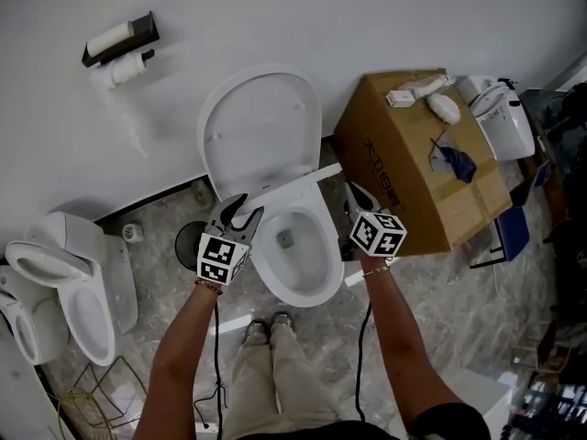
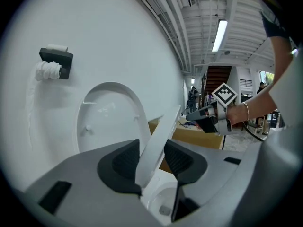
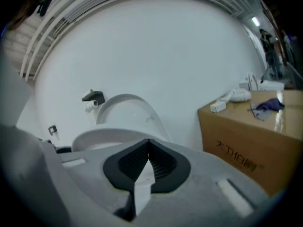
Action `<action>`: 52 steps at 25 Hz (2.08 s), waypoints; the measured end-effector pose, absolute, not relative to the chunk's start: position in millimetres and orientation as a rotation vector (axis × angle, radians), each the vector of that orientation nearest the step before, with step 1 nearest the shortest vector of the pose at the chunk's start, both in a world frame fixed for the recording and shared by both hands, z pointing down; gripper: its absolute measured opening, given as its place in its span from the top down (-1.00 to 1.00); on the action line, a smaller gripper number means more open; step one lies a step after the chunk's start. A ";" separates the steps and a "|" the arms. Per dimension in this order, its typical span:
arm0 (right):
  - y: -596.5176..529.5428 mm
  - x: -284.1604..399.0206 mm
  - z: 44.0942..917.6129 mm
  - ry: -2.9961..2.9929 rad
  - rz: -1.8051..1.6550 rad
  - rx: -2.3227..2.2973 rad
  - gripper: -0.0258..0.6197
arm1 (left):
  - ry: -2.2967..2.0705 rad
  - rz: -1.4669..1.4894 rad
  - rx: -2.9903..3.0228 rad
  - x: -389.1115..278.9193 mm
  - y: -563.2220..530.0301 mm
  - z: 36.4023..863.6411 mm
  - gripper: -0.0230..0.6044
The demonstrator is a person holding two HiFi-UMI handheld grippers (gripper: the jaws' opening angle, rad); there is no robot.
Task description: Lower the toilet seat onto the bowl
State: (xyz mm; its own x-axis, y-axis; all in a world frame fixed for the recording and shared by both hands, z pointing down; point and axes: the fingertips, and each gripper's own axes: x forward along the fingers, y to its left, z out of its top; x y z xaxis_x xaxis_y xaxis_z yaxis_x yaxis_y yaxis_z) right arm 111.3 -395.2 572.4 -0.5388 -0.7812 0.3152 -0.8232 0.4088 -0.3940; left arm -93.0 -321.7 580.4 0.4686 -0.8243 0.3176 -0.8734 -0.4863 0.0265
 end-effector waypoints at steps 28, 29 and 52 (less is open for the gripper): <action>-295.9 186.0 643.2 -2.557 2.216 1.042 0.40 | -1.166 0.841 2.701 -6.2 -185.0 665.7 0.36; -294.3 183.3 645.3 -2.552 2.211 1.027 0.38 | -1.153 0.857 2.703 -3.5 -180.6 669.9 0.36; -251.7 186.9 730.2 -2.425 2.231 1.061 0.38 | -0.880 0.714 2.590 36.1 -115.6 737.7 0.11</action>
